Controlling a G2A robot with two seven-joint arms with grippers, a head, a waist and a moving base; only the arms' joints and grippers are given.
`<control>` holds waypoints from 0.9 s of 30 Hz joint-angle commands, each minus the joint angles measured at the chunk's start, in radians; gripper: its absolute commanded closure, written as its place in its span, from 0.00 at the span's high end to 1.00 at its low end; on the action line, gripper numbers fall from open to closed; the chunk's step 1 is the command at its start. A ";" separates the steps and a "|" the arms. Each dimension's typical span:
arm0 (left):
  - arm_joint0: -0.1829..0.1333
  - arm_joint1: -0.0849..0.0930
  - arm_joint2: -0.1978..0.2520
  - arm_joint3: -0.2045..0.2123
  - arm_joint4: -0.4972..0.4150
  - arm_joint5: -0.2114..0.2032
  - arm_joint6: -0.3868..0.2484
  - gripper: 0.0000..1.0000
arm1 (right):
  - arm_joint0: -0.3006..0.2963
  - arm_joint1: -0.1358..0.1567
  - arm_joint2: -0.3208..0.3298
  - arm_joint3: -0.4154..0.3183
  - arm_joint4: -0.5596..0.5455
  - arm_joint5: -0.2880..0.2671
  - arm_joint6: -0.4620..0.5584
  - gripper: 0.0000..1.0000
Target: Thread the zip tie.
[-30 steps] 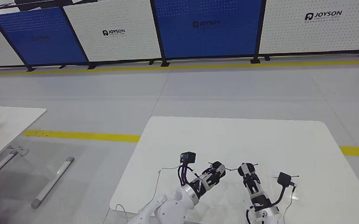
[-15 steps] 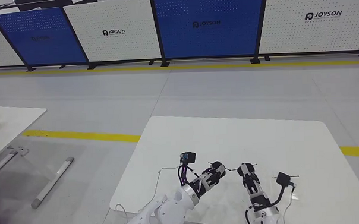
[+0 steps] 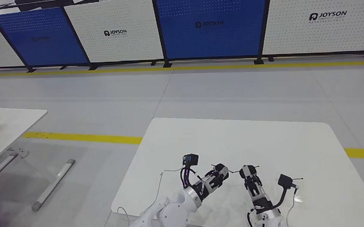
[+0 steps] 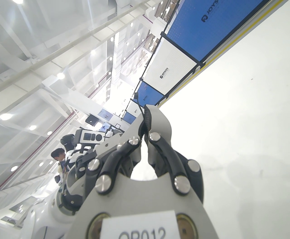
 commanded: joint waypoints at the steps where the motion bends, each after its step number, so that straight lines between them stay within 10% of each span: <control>1: 0.000 0.000 0.000 0.000 0.000 0.000 0.000 0.00 | 0.002 -0.001 0.001 0.005 -0.011 -0.008 0.002 0.00; 27: 0.008 -0.005 -0.030 0.014 -0.245 -0.086 -0.061 0.00 | -0.014 -0.006 0.037 -0.044 0.107 -0.069 0.105 0.00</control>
